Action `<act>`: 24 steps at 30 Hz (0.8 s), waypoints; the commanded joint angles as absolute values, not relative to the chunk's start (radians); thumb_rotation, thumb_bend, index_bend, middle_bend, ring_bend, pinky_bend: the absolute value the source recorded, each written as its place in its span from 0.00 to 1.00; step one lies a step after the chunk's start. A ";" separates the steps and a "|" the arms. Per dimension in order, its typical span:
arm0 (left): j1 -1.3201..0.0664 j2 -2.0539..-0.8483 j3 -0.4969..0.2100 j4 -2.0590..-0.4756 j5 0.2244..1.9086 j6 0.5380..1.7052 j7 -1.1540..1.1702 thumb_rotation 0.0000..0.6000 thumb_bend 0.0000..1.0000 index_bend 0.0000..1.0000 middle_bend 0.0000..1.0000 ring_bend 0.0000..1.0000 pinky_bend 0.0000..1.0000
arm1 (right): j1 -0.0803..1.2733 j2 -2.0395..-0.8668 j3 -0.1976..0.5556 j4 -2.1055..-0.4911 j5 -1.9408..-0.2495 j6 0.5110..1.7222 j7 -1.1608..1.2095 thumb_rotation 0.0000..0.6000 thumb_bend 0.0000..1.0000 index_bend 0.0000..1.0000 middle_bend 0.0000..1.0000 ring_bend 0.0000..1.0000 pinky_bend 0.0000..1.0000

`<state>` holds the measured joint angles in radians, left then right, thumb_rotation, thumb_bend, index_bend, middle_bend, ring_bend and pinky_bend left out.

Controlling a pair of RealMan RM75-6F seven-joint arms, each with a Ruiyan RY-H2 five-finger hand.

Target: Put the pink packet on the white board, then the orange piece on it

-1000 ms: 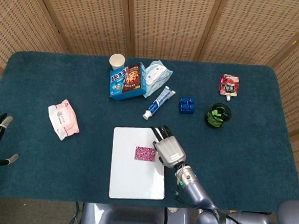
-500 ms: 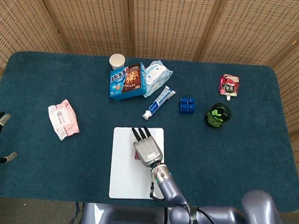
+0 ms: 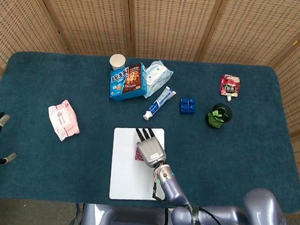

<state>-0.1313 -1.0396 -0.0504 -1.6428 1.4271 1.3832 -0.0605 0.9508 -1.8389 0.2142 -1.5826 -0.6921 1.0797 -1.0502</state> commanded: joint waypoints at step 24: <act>-0.104 -1.042 -0.021 -1.650 1.526 1.462 -0.062 1.00 0.00 0.00 0.00 0.00 0.00 | 0.361 -1.130 -0.097 -1.634 -1.371 1.566 -0.200 1.00 0.00 0.00 0.00 0.00 0.00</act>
<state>-0.1053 -1.0402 -0.0225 -1.6501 1.5237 1.4589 -0.0644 0.4831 -1.1834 -0.0275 -1.7157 -1.2974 1.4404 -0.3326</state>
